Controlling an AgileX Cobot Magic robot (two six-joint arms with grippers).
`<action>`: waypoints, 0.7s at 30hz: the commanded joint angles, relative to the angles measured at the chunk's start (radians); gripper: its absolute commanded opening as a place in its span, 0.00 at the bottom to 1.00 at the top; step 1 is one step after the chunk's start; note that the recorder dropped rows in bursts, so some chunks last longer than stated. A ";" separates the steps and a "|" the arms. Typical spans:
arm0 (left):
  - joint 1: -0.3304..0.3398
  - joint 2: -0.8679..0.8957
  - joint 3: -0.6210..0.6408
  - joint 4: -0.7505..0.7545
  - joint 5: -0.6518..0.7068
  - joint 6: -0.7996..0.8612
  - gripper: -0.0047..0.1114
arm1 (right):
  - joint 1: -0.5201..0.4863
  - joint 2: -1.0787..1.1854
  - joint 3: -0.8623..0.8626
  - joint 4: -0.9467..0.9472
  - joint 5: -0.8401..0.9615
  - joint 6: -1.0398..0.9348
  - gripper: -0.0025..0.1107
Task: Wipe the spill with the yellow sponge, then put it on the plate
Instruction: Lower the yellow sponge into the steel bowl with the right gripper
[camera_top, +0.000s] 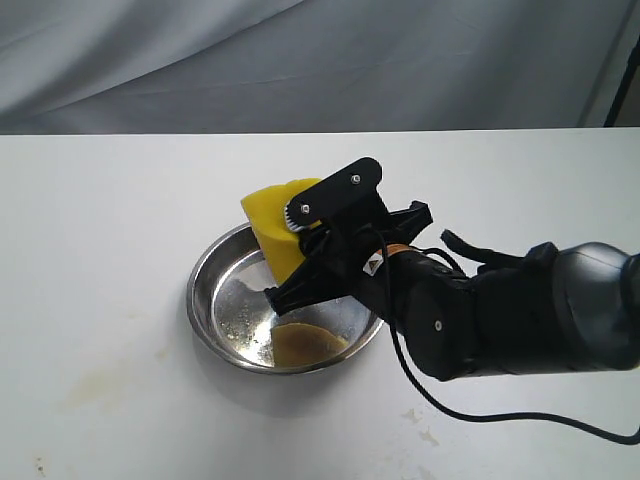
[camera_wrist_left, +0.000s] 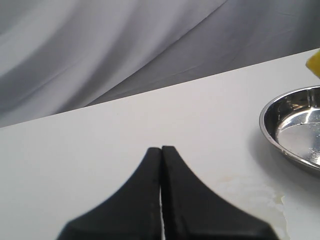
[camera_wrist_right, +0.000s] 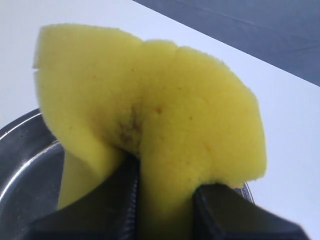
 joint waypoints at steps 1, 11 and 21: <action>-0.001 -0.005 -0.001 -0.005 -0.002 -0.005 0.04 | -0.006 -0.005 -0.005 -0.015 -0.018 0.009 0.02; -0.001 -0.005 -0.001 -0.005 -0.002 -0.005 0.04 | -0.006 -0.005 -0.005 -0.015 -0.006 0.013 0.08; -0.001 -0.005 -0.001 -0.005 -0.002 -0.005 0.04 | -0.006 0.045 -0.005 -0.028 -0.013 0.028 0.35</action>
